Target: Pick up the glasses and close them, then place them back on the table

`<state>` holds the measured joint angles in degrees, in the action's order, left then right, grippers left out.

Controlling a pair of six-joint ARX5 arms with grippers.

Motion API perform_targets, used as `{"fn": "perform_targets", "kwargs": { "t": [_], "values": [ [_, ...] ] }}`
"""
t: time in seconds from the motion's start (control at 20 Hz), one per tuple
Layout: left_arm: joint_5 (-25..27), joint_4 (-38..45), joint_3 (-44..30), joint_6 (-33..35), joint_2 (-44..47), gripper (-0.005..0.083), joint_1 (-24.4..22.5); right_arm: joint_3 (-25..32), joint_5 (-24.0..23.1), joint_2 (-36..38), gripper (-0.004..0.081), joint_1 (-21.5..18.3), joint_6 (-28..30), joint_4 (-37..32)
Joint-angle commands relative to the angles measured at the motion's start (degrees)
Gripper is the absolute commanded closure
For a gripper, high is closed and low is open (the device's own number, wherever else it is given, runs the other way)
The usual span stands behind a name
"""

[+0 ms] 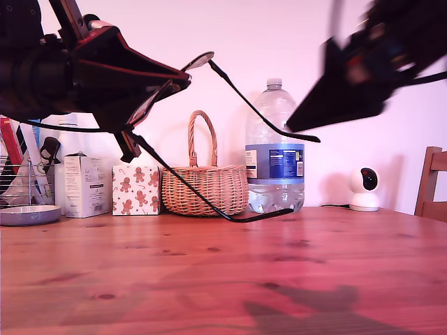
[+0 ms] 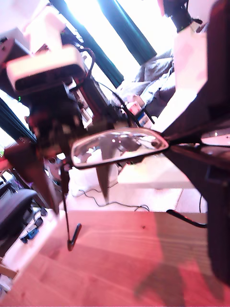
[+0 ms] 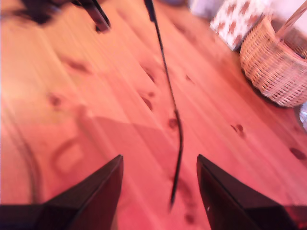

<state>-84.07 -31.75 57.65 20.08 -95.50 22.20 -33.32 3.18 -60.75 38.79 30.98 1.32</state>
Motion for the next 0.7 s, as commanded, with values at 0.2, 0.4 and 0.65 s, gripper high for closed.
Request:
{"fn": "perform_targets", "kwargs": {
  "t": [0.2, 0.4, 0.65],
  "values": [
    [-0.94, 1.11, 0.46, -0.2, -0.44, 0.0794, -0.07, -7.13, 1.44, -11.52, 0.0329, 0.37, 0.37, 1.09],
    [-0.94, 1.9, 0.46, -0.42, -0.44, 0.0794, -0.07, -8.02, 6.36, -14.75, 0.0329, 2.14, -0.11, 2.29],
    [2.43, 4.35, 0.46, -0.68, -0.44, 0.0794, -0.07, -8.07, 11.98, -14.73, 0.0329, 6.27, -5.46, 2.67]
  ]
}}
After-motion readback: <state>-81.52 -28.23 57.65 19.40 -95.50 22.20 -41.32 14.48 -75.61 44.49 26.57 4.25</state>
